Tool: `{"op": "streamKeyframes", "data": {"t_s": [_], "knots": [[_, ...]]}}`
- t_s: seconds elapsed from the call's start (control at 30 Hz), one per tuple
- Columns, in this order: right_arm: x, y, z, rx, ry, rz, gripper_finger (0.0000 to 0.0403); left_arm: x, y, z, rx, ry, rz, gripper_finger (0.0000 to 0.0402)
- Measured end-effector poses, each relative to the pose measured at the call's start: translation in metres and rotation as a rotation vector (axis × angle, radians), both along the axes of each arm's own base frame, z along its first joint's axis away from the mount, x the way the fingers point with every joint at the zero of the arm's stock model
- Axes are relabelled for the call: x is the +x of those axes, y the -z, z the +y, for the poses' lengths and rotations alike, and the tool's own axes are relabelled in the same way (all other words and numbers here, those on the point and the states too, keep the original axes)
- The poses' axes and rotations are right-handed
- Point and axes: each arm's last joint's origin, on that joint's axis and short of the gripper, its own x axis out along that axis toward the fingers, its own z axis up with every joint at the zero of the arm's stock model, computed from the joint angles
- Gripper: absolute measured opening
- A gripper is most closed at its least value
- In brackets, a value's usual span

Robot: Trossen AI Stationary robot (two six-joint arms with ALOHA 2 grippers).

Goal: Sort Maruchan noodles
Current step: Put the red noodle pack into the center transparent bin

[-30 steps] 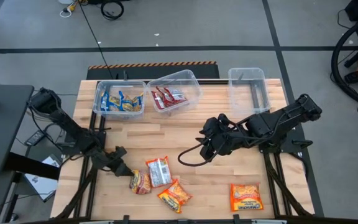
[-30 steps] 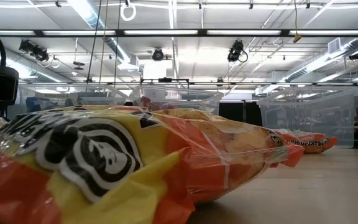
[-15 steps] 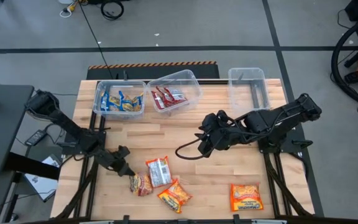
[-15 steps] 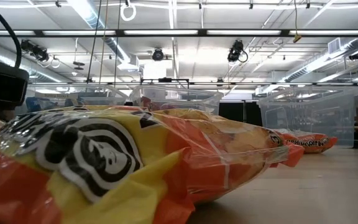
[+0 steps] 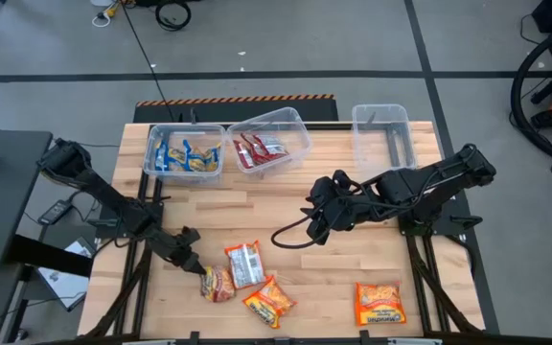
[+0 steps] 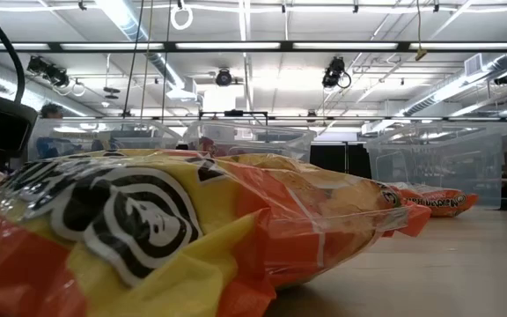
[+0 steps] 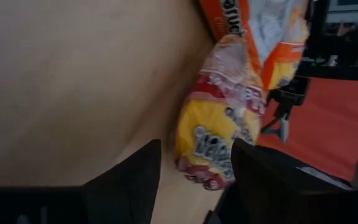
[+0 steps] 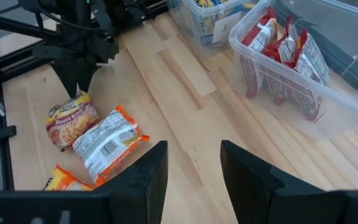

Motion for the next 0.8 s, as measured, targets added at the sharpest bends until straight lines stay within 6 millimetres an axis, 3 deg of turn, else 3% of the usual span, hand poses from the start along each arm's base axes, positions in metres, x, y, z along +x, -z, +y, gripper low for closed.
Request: {"op": "streamKeyframes", "data": {"t_s": [0.33, 0.57, 0.8], "knots": [[0.000, 0.000, 0.000, -0.011, -0.023, 0.010, 0.0153, 0.002, 0.001, -0.002, -0.021, 0.009, 0.003, 0.0159], [0.000, 0.000, 0.001, -0.005, -0.030, 0.013, 0.0153, 0.015, 0.000, -0.013, 0.065, 0.065, -0.025, 0.0144], [0.000, 0.000, 0.001, -0.062, -0.081, 0.029, 0.0153, 0.021, -0.005, -0.020, 0.081, 0.120, -0.049, 0.0022]]}}
